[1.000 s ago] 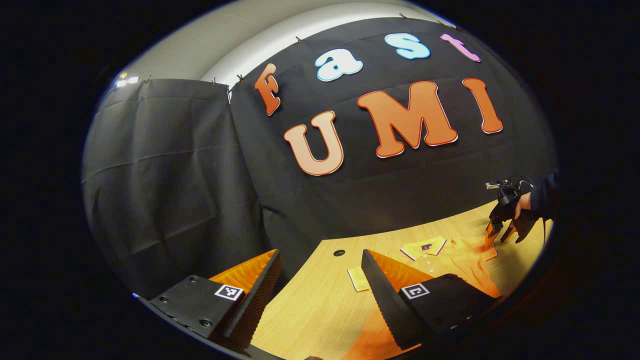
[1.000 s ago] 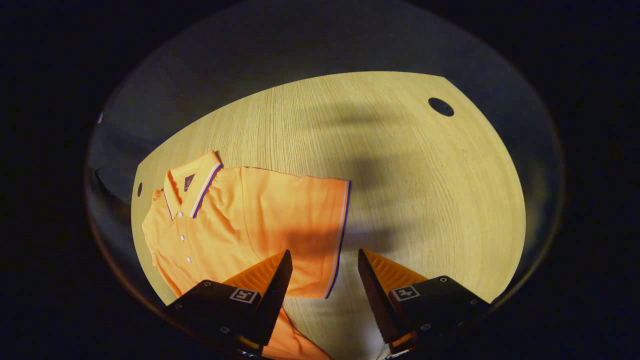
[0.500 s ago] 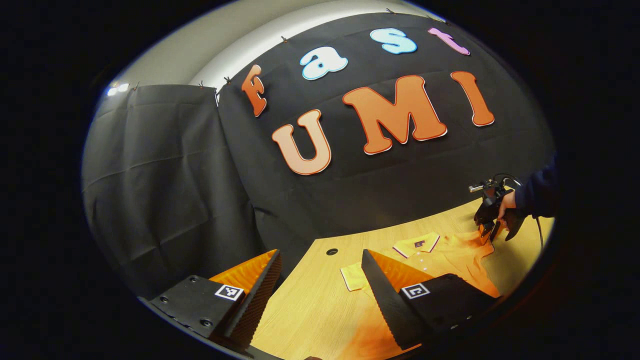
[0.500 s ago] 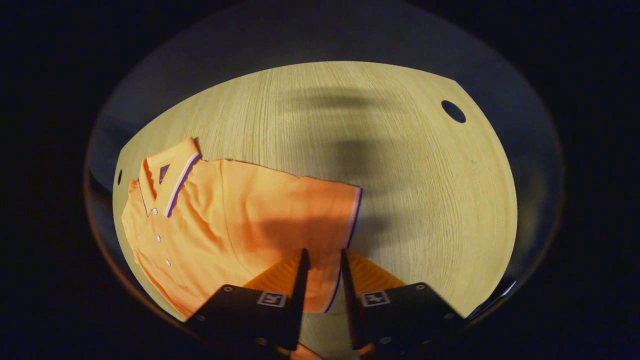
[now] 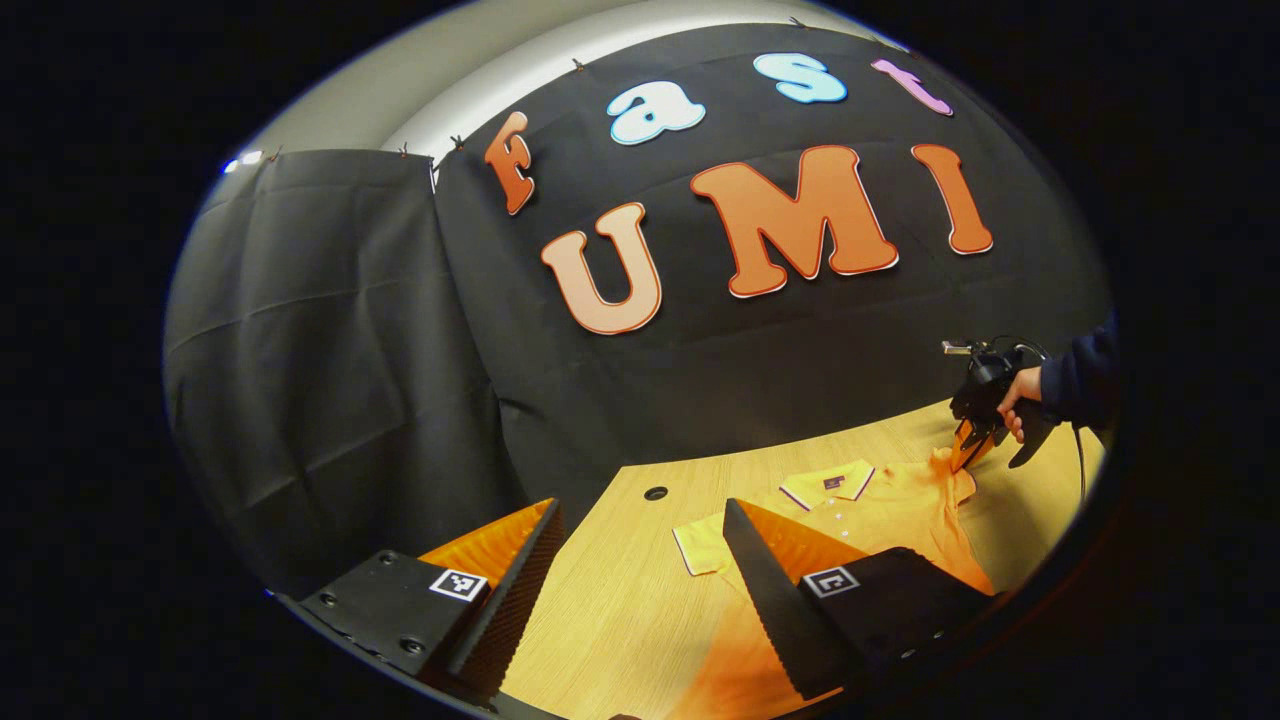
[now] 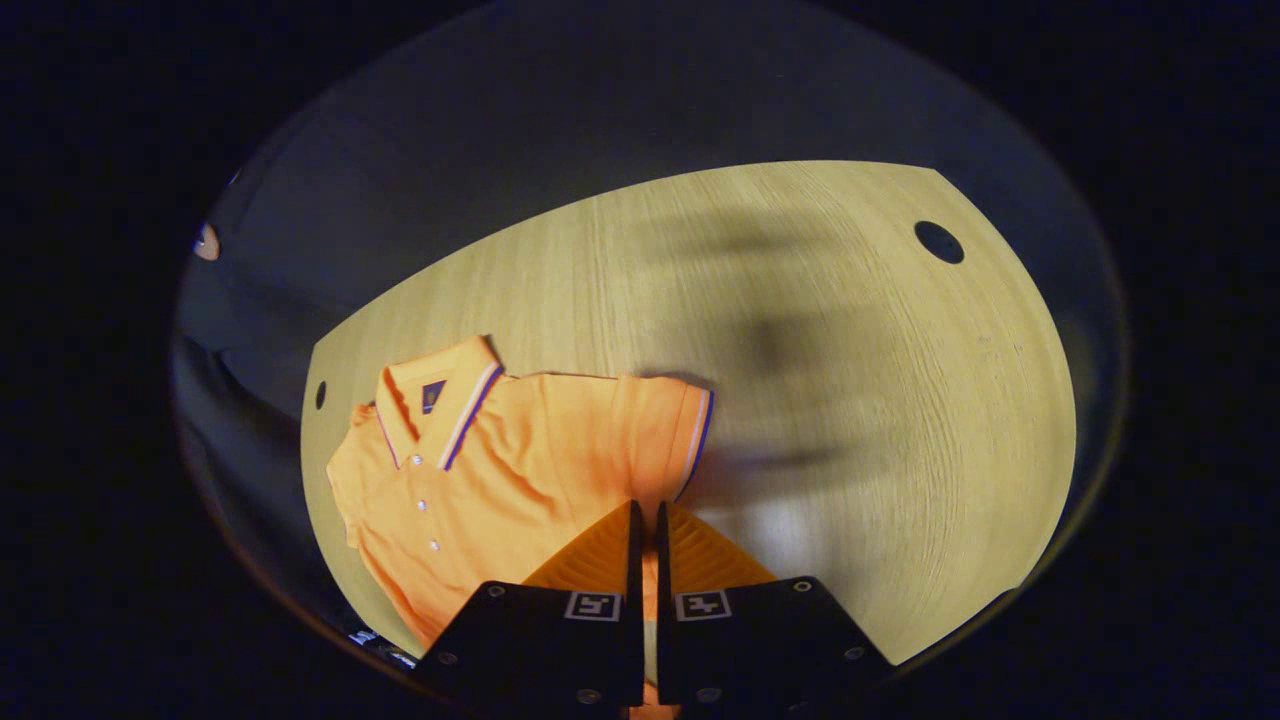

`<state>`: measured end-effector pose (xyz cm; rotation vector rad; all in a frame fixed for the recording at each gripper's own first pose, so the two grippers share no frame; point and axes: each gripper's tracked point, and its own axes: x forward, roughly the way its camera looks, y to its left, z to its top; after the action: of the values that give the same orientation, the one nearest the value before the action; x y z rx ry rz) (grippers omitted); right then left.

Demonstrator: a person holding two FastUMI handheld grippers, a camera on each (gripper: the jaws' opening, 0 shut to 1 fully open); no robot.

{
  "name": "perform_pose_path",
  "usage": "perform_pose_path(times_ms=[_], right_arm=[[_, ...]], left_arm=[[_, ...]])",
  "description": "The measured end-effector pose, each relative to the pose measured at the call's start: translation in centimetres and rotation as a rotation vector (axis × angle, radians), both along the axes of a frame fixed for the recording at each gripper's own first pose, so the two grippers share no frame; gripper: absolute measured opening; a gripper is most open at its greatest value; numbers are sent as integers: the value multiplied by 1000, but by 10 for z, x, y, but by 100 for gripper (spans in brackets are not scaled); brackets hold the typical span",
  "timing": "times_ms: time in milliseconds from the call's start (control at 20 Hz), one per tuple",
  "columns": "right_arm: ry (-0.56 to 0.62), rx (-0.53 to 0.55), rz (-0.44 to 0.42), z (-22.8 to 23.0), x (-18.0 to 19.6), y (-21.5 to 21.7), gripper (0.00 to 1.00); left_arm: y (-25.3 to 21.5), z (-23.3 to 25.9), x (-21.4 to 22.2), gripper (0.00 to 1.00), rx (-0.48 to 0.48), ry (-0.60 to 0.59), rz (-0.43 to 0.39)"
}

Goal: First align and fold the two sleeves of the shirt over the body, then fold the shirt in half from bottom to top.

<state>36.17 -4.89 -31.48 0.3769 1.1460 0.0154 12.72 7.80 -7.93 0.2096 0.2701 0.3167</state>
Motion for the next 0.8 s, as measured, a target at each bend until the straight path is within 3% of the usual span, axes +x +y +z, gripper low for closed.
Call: perform_pose_path(times_ms=[200, 450, 600, 800], right_arm=[[-37, 4, 58, 14, 5, 29, 6], [-74, 113, 144, 36, 6, 77, 7], [-109, 183, 176, 50, 8, 101, 29], [-156, 155, 224, 59, 0, 104, 42]], left_arm=[[10, -5, -3, 99, -21, 6, 18], [21, -17, -12, 99, -34, 30, 51], [28, -23, -20, 99, -45, 47, 79], [33, -37, -11, 99, -95, 71, 70]])
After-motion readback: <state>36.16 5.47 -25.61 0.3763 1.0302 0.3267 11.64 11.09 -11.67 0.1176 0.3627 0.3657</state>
